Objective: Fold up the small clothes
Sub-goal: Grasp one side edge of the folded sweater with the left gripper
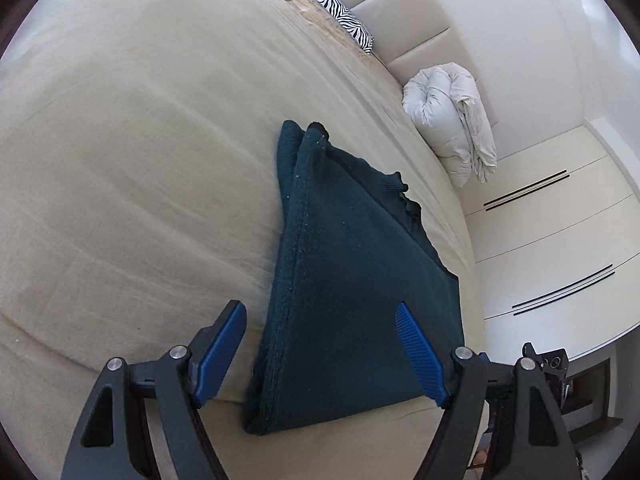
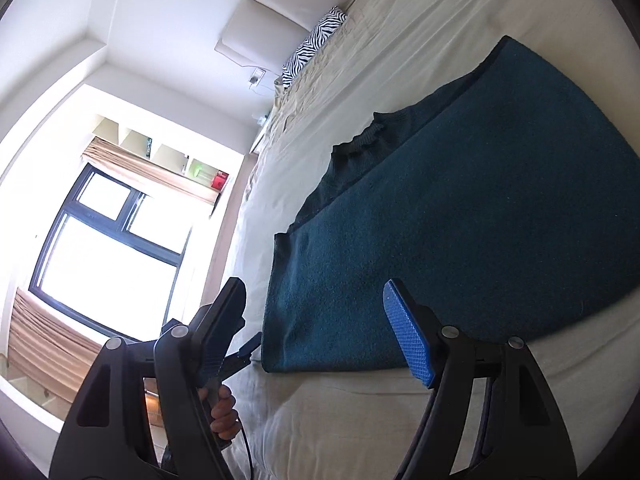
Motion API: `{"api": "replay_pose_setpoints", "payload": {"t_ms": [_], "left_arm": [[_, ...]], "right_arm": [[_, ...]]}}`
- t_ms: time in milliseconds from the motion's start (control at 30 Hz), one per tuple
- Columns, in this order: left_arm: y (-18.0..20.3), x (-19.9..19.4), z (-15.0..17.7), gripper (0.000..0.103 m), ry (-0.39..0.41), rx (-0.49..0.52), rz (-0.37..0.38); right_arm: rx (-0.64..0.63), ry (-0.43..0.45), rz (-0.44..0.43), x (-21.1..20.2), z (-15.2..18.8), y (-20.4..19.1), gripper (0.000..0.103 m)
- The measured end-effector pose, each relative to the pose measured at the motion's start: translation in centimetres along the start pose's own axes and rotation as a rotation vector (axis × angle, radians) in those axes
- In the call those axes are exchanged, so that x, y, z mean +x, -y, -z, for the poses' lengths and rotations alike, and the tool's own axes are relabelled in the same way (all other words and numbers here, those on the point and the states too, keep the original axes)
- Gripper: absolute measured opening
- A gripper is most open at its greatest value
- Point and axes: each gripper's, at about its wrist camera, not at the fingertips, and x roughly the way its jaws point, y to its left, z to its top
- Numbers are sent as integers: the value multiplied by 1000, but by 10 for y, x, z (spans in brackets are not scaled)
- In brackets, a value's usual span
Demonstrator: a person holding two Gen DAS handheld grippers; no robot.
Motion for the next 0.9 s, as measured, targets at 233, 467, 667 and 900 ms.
{"api": "replay_pose_setpoints", "payload": {"t_ms": [233, 467, 667, 900], "left_arm": [[-11, 21, -21, 78, -67, -104, 94], [-8, 35, -32, 73, -116, -109, 87], [-7, 45, -27, 43, -156, -118, 70], [-22, 48, -26, 16, -160, -159, 91]], "right_arm": [[8, -164, -78, 80, -24, -22, 70], [52, -250, -136, 147, -38, -34, 70], [72, -325, -146, 186, -41, -39, 70], [72, -415, -109, 222, -38, -35, 70]]}}
